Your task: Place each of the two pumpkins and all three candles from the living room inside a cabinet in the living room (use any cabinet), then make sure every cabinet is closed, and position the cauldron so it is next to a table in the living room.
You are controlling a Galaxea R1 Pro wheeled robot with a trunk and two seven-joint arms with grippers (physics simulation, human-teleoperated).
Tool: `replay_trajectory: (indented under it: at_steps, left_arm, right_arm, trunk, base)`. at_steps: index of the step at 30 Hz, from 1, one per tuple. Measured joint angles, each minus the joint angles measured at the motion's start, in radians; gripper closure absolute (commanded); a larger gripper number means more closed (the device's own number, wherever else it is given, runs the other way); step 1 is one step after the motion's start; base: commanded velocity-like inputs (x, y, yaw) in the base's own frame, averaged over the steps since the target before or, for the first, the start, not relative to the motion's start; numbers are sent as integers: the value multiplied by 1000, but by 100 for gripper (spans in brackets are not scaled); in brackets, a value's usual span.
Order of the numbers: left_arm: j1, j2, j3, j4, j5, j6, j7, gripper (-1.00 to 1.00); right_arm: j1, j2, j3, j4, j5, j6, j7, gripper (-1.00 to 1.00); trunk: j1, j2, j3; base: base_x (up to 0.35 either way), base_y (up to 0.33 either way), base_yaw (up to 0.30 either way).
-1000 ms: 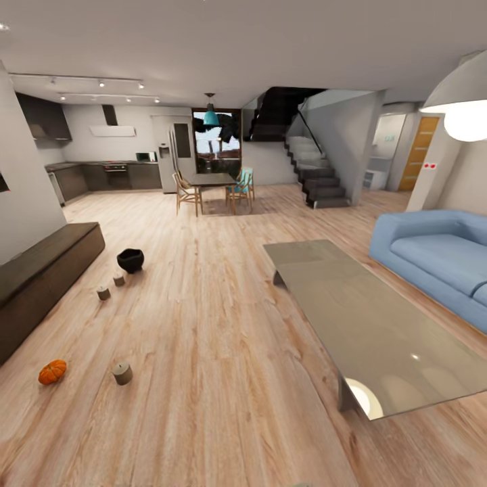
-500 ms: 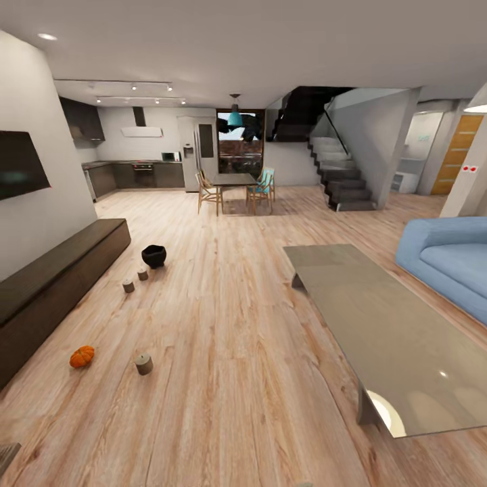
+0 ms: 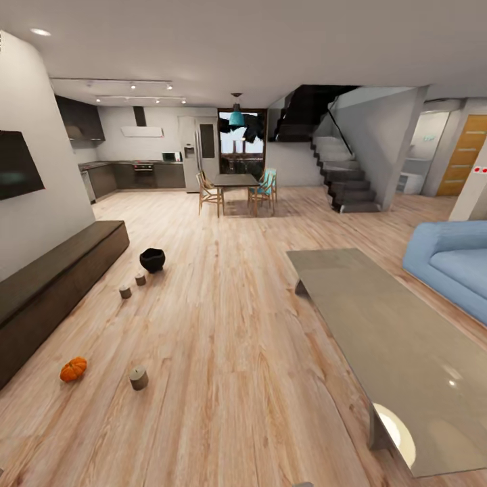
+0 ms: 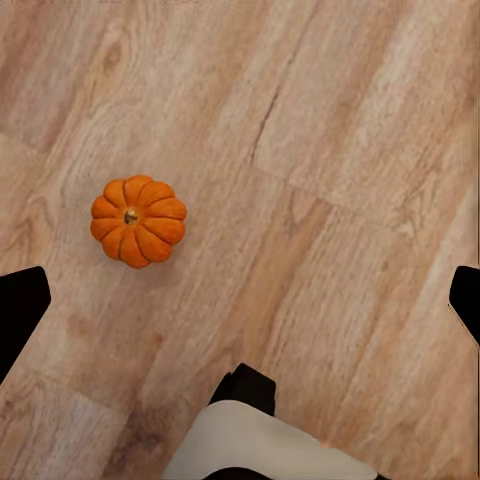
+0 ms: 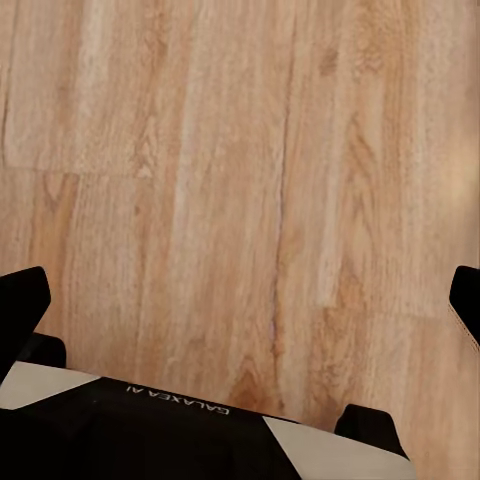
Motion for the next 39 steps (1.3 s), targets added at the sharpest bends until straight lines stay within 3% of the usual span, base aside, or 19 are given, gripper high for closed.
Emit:
replay_trajectory:
  at_steps: [9, 39]
  left_arm:
    - [0, 0, 0, 0, 0, 0, 0, -100]
    - [0, 0, 0, 0, -1, 0, 0, -100]
  right_arm:
    - [0, 1, 0, 0, 0, 0, 0, -100]
    - [1, 0, 0, 0, 0, 0, 0, -100]
  trunk:
    - [0, 0, 0]
    - [0, 0, 0]
  base:
    - [269, -88, 165]
    - [254, -1, 3]
